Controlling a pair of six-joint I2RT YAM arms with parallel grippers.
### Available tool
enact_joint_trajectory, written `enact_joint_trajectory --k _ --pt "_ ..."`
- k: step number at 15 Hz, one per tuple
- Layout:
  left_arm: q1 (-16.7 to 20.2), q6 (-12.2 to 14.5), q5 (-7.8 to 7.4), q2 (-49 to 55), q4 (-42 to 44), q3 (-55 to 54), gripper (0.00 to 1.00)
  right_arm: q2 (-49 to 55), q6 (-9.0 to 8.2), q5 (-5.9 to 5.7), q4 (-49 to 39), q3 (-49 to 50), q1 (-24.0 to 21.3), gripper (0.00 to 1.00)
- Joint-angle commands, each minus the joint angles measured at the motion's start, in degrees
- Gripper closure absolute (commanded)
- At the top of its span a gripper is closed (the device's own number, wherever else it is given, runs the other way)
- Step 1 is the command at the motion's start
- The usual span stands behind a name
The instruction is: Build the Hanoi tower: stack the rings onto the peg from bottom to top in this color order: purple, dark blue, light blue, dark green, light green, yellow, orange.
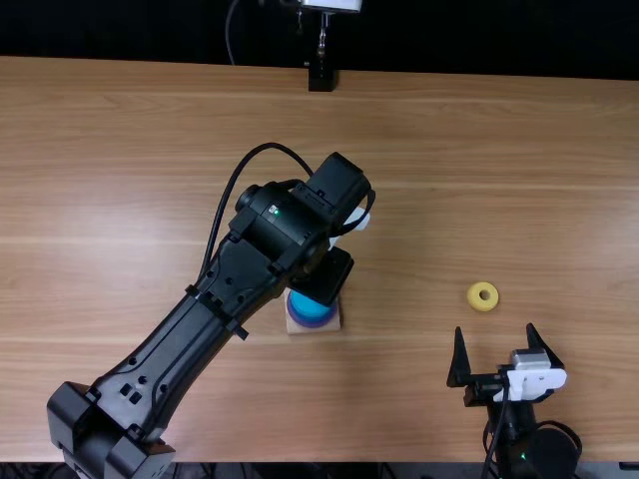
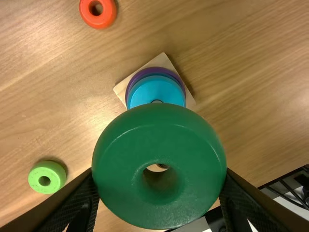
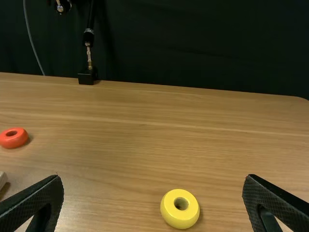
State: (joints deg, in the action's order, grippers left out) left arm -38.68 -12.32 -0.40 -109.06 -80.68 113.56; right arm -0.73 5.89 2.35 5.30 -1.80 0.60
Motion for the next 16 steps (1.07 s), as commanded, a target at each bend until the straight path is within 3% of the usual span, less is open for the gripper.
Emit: enact_joint_trajectory --k 1,6,8,12,13,15,16 --pt "-0.79 -0.55 0.09 -0.98 0.00 2.02 1.00 0.73 0.02 -0.13 0.35 0.92 -0.78 0.00" --pt "-0.79 -0.66 -0.76 -2.39 -0.63 2.11 1.00 0.73 0.02 -0.13 0.35 0.84 -0.78 0.00" --pt "-0.79 -0.76 -0.86 -2.92 -1.05 2.02 0.77 0.73 0.02 -0.13 0.35 0.92 -0.78 0.00" --pt "-0.79 -2.66 -0.76 -2.92 -1.90 1.93 0.67 0.73 0.02 -0.13 0.35 0.84 -0.78 0.00" --pt "-0.79 -2.66 -0.76 -2.92 -1.90 2.02 0.53 0.73 0.02 -0.13 0.35 0.84 -0.78 0.00" --pt "-0.79 -2.55 -0.86 -2.92 -1.90 2.11 0.00 0.73 0.02 -0.13 0.35 0.84 -0.78 0.00" --pt "-0.79 -2.66 -0.97 -2.92 -1.90 2.02 0.00 0.73 0.02 -0.13 0.35 0.84 -0.78 0.00"
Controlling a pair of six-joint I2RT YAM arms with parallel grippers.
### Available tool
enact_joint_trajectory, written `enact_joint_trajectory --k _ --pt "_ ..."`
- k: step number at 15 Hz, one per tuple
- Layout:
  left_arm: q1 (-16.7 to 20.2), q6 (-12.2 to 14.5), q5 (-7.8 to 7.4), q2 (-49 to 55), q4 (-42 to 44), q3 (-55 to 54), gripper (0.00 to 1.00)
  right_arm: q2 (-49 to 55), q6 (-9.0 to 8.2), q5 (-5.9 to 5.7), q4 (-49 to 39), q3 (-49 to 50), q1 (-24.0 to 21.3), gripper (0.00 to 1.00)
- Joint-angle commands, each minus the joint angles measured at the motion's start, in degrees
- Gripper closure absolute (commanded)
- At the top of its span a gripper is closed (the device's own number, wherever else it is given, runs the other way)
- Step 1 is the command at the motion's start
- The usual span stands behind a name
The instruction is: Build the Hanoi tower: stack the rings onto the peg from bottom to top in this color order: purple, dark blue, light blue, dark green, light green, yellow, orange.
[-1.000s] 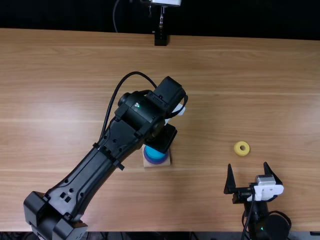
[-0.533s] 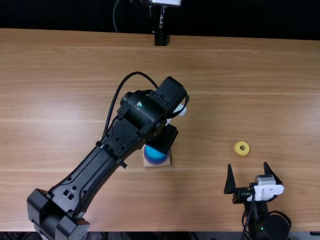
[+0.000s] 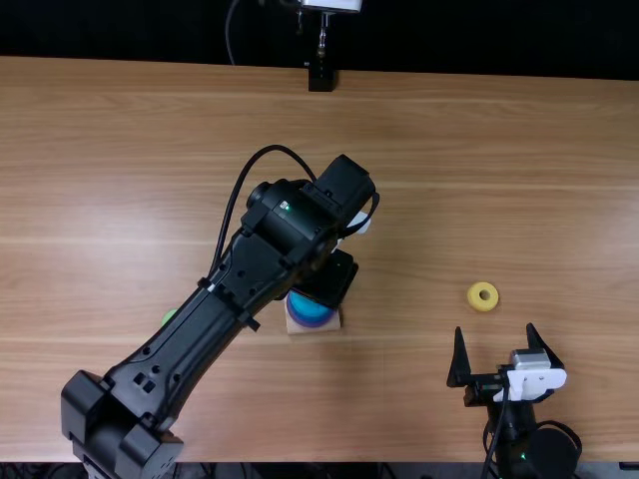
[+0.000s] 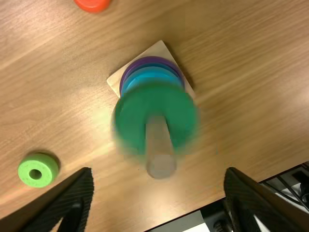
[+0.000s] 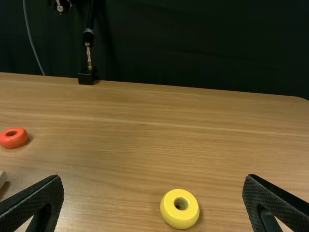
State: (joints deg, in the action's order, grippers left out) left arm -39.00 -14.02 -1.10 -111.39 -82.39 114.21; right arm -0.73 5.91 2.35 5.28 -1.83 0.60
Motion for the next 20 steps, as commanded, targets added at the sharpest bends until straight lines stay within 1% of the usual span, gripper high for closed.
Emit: enact_joint_trajectory --k 1,2,3,6,7,9,10,11,12,14,15,16,17,19,20 --pt "-0.37 -0.85 -0.90 -0.58 0.12 1.45 0.00 0.73 -0.01 -0.13 0.37 0.86 -0.78 0.00" --pt "-0.37 -0.85 -1.32 -0.58 0.65 1.63 0.00 0.73 -0.01 -0.13 0.37 0.95 -0.78 0.00" --pt "-0.28 -0.85 -1.32 -0.32 0.76 1.98 0.00 0.73 -0.01 -0.13 0.37 0.95 -0.78 0.00" --pt "0.07 -0.74 -1.01 -0.23 0.65 10.06 0.00 0.73 -0.01 -0.13 0.37 0.86 -0.78 0.00" --pt "0.42 -0.74 -1.22 -0.05 0.86 11.82 0.00 0.73 -0.01 -0.13 0.37 0.86 -0.78 0.00" --pt "2.18 -0.74 -1.32 1.27 1.18 11.65 0.00 0.73 -0.01 -0.13 0.37 0.95 -0.78 0.00" --pt "4.37 -0.85 -1.22 3.82 2.13 10.94 0.00 0.73 -0.01 -0.13 0.37 0.86 -0.78 0.00" --pt "6.92 -0.74 -1.11 6.45 4.45 8.92 0.00 0.73 -0.01 -0.13 0.37 0.95 -0.78 0.00" --pt "8.86 -0.64 -0.27 8.83 7.51 4.61 0.00 0.73 -0.01 -0.13 0.37 0.86 -0.78 0.00" --pt "11.93 -0.43 0.05 15.59 13.84 -5.76 0.00 0.73 -0.01 -0.13 0.48 0.86 -0.78 0.00" --pt "14.13 -0.43 1.00 18.93 15.84 -11.29 0.00 0.73 -0.01 -0.13 0.37 0.95 -0.78 0.00" --pt "16.86 -0.43 2.37 22.62 16.68 -16.57 0.00 0.73 -0.01 -0.13 0.37 0.86 -0.78 0.00" --pt "18.96 -0.53 2.79 25.61 17.21 -21.05 0.00 0.73 -0.01 -0.13 0.37 0.95 -0.78 0.00" --pt "21.60 -0.53 2.69 29.66 20.37 -30.37 0.00 0.73 -0.01 -0.13 0.37 0.86 -0.78 0.00" --pt "23.01 -0.32 2.58 31.68 23.96 -34.94 0.00 0.73 -0.01 -0.13 0.48 0.86 -0.78 0.00"
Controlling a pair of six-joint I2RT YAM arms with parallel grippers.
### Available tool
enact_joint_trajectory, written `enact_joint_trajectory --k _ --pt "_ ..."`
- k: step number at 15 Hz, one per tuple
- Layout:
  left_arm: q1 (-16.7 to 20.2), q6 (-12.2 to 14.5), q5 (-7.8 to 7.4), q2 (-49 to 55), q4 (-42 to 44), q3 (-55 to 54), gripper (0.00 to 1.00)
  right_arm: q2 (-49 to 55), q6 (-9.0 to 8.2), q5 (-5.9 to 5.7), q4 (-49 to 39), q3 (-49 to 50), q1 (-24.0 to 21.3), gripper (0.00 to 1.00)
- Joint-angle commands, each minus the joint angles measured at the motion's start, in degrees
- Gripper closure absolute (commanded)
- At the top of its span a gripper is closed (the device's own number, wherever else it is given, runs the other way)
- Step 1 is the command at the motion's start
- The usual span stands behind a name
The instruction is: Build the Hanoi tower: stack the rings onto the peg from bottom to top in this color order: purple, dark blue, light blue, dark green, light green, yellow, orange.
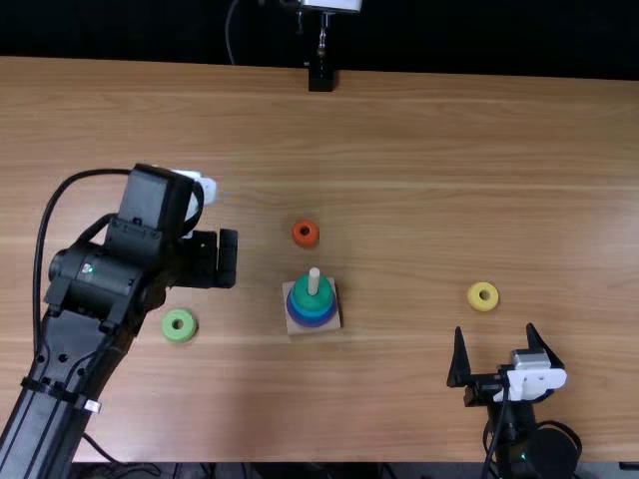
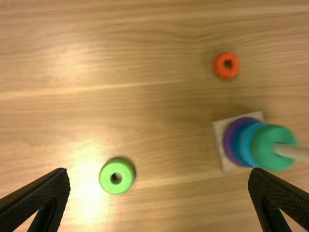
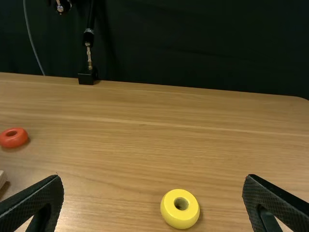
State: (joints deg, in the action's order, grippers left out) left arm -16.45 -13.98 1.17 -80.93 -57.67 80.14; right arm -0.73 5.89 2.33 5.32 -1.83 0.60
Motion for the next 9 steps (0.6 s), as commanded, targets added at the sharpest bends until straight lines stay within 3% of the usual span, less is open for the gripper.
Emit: enact_joint_trajectory --k 1,3,4,7,9 --pt "1.33 -0.16 0.31 2.70 2.61 -4.99 0.00 0.73 0.02 -0.11 0.33 0.86 -0.78 0.00" --pt "2.30 0.79 -0.11 4.46 7.26 -12.81 0.00 0.73 0.02 -0.11 0.33 0.95 -0.78 0.00" --pt "2.47 2.69 -0.33 4.37 8.31 -15.63 0.00 0.73 0.02 -0.11 0.33 0.95 -0.78 0.00" --pt "5.46 16.93 -0.54 3.49 9.05 -20.81 0.00 0.73 0.02 -0.11 0.33 0.86 -0.78 0.00" --pt "6.08 19.04 -0.54 -0.11 9.26 -22.66 0.00 0.73 0.02 -0.11 0.33 0.95 -0.78 0.00"
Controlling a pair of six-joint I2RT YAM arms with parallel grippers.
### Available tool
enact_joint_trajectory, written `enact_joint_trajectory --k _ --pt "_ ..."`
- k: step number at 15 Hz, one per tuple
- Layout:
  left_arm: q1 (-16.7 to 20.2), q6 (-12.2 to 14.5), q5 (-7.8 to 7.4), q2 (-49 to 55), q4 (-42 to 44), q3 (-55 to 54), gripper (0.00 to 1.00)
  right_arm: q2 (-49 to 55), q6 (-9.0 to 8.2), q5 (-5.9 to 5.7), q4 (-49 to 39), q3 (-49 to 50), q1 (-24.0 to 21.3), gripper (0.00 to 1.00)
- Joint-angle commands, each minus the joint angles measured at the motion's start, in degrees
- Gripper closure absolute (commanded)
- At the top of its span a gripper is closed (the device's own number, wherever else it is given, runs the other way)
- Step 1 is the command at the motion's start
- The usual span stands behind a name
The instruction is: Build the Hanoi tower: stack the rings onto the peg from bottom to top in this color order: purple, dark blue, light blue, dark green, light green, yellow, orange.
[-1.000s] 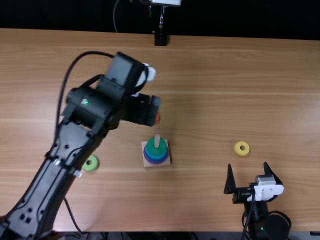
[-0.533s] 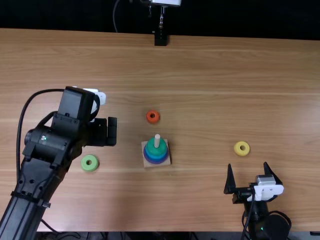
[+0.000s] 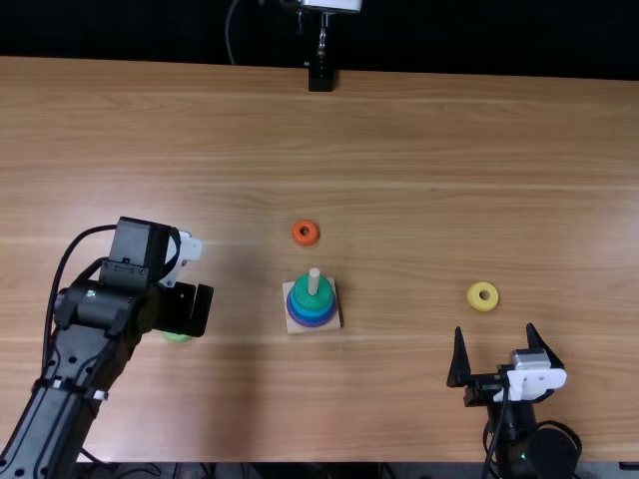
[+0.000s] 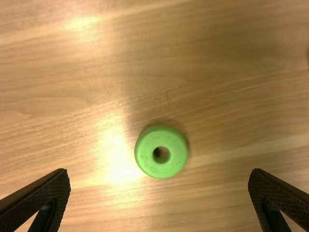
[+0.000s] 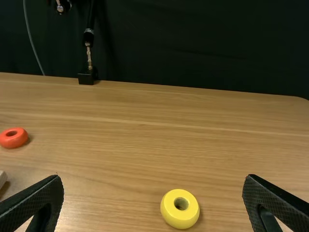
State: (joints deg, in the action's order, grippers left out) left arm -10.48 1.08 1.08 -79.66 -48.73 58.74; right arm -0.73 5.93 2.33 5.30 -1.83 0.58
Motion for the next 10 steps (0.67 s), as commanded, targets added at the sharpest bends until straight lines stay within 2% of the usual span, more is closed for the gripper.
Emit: enact_joint_trajectory --k 1,5,10 --pt "0.11 4.09 -0.45 -3.49 0.21 -1.44 0.00 0.73 -0.03 -0.11 0.35 0.95 -0.75 0.00" --pt "0.46 4.19 -0.34 -11.48 0.21 -0.82 0.00 0.73 -0.03 -0.11 0.35 0.86 -0.75 0.00" --pt "0.46 4.19 -0.34 -15.88 0.21 -0.56 0.00 0.73 -0.03 -0.11 0.35 0.95 -0.75 0.00"
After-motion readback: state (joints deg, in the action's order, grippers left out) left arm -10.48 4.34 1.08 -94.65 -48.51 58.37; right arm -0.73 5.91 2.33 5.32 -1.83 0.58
